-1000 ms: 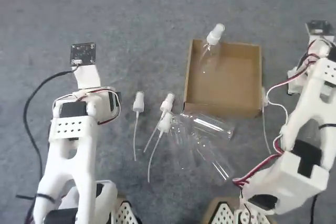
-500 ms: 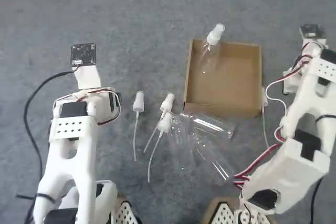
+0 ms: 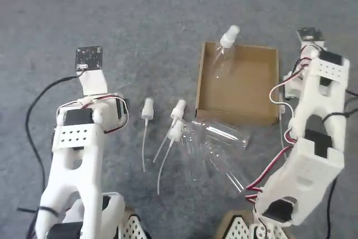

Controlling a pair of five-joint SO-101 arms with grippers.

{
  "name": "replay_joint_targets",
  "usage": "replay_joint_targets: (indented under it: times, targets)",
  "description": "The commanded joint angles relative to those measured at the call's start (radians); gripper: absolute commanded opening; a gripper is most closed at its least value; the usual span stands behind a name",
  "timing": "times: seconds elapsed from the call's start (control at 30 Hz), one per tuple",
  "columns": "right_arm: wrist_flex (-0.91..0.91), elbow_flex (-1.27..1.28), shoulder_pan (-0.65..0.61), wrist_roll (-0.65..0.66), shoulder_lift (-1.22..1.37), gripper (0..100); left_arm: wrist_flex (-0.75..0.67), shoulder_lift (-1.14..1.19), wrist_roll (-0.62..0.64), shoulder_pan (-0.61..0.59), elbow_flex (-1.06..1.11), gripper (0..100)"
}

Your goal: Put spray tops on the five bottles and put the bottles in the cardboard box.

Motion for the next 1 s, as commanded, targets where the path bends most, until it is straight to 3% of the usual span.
replay_joint_targets:
  times: [0.0, 0.6, 0.97]
  targets:
    - [-0.015, -0.005, -0.033, -0.058, -0.018, 22.4, -0.028, -0.031, 0.005, 0.003, -0.01, 20]
    - [-0.016, 0.002, -0.065, -0.071, 0.071, 22.4, -0.028, -0.031, 0.005, 0.003, -0.01, 20]
    - [0.036, -0.006, -0.018, -0.071, -0.047, 22.4, -0.028, -0.031, 0.005, 0.003, -0.012, 20]
